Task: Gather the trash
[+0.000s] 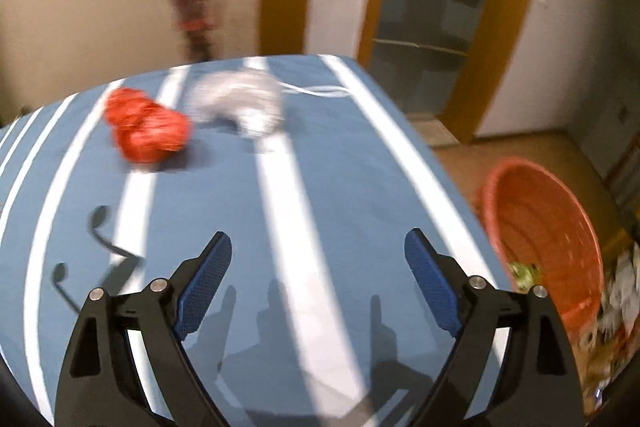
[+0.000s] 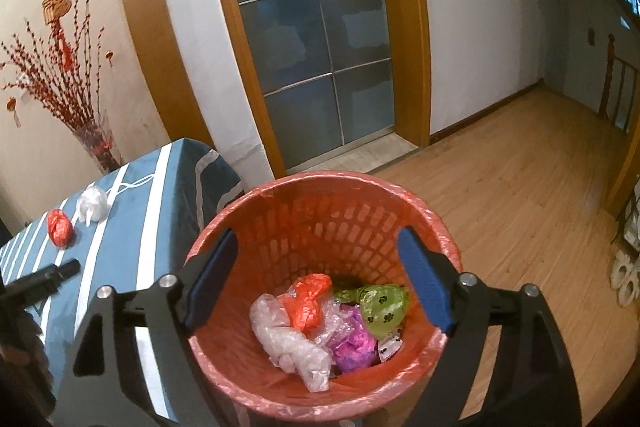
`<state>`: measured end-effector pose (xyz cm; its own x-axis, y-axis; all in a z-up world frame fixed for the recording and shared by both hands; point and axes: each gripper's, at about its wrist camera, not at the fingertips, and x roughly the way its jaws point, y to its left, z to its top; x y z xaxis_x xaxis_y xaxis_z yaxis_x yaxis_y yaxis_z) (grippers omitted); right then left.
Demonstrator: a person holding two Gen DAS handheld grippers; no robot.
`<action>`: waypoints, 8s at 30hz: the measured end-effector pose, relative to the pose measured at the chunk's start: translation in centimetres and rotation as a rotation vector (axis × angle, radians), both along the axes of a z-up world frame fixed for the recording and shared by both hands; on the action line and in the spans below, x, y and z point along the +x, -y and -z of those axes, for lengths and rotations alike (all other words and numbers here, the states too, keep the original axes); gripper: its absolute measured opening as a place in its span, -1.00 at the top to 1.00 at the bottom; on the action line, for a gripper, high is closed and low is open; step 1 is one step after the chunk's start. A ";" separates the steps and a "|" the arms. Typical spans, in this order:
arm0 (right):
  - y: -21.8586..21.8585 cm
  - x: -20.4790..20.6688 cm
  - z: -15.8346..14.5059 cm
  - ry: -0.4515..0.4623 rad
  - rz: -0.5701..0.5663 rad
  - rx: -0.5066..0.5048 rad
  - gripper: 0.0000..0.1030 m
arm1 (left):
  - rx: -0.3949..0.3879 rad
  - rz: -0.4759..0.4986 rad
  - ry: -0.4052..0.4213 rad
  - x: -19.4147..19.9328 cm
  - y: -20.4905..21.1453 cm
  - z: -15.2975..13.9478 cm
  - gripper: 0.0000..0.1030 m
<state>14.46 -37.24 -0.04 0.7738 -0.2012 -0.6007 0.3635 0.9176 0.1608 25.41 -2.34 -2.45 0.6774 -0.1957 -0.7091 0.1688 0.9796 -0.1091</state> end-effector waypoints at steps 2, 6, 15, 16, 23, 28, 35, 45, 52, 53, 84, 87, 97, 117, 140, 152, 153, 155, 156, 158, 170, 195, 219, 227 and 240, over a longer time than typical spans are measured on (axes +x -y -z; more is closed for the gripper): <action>-0.6 0.3 0.0 -0.001 -0.007 -0.008 -0.65 | -0.011 -0.057 0.011 0.7 -2.1 -0.3 -0.69; -2.1 1.0 -0.2 0.007 -0.005 -0.037 -0.74 | 0.005 -0.169 0.042 2.0 -5.6 -0.8 -0.81; -5.3 3.9 0.2 0.017 -0.059 -0.009 -0.79 | -0.014 -0.325 0.002 9.1 -11.3 -0.3 -0.81; -5.6 4.2 0.3 0.014 -0.066 -0.010 -0.79 | -0.020 -0.329 -0.002 10.1 -11.5 -0.2 -0.81; -8.0 6.6 1.0 -0.013 -0.124 -0.030 -0.79 | 0.028 -0.329 -0.077 14.2 -11.4 1.9 -0.73; -9.7 7.6 1.1 -0.018 -0.164 -0.043 -0.79 | -0.055 -0.284 -0.114 14.3 -11.9 3.1 -0.08; -13.2 8.8 0.4 -0.013 -0.259 -0.061 -0.79 | -0.020 -0.263 -0.044 12.5 -12.4 2.0 0.11; -22.9 14.9 -0.4 -0.003 -0.470 -0.054 -0.79 | 0.017 -0.301 0.027 7.1 -17.9 0.1 0.10; -29.2 23.3 0.7 -0.027 -0.528 -0.039 -0.79 | 0.025 -0.323 0.032 6.5 -20.7 0.0 0.10; -30.1 24.8 1.1 -0.040 -0.536 -0.043 -0.78 | 0.022 -0.324 0.028 6.6 -20.8 0.0 0.10; -14.0 8.9 -2.7 -0.067 -0.357 -0.053 0.32 | -0.031 0.049 0.083 -1.7 -2.7 -5.1 0.10; -11.8 6.7 -3.1 -0.054 -0.308 -0.060 0.32 | -0.043 0.113 0.084 -2.9 0.4 -5.5 0.10; -4.9 0.5 -4.1 -0.018 -0.152 -0.046 0.31 | -0.074 0.301 0.067 -5.9 9.8 -5.4 0.10; 1.8 -1.0 -2.3 0.003 -0.028 0.026 0.25 | -0.082 0.442 -0.027 -5.2 18.2 -2.5 0.10; -1.3 -5.4 -4.9 0.122 0.024 -0.111 -0.80 | -0.060 0.215 0.106 -8.9 7.8 -4.2 -0.81; -11.2 -12.7 -6.7 0.170 0.070 -0.312 -0.92 | 0.042 -0.070 0.338 -18.4 0.1 -7.7 -0.95; -11.9 -13.4 -6.6 0.178 0.055 -0.298 -0.92 | 0.045 -0.080 0.349 -19.2 -0.3 -7.7 -0.95; -12.9 -14.4 -6.7 0.181 0.046 -0.292 -0.92 | 0.054 -0.101 0.365 -20.5 -0.8 -7.6 -0.95; -13.2 -14.8 -6.6 0.182 0.046 -0.290 -0.92 | 0.060 -0.109 0.369 -21.0 -1.0 -7.6 -0.95; -14.1 -15.9 -6.4 0.185 0.033 -0.272 -0.92 | 0.065 -0.118 0.377 -22.3 -1.4 -7.4 -0.95; -18.3 -19.1 -4.9 0.161 0.023 -0.317 -0.92 | 0.087 -0.137 0.385 -26.9 -1.9 -5.3 -0.95; -18.5 -19.6 -2.6 0.089 0.018 -0.275 -0.92 | 0.030 -0.151 0.316 -27.7 -2.7 -3.8 -0.95; -17.8 -19.1 -1.4 0.049 0.036 -0.265 -0.92 | 0.030 -0.137 0.291 -27.4 -2.5 -3.3 -0.95; -17.8 -19.1 -1.4 0.049 0.036 -0.264 -0.92 | 0.027 -0.137 0.290 -27.5 -2.4 -3.3 -0.95; -18.0 -19.2 -1.1 0.043 0.037 -0.260 -0.92 | 0.028 -0.143 0.293 -27.6 -2.2 -3.3 -0.95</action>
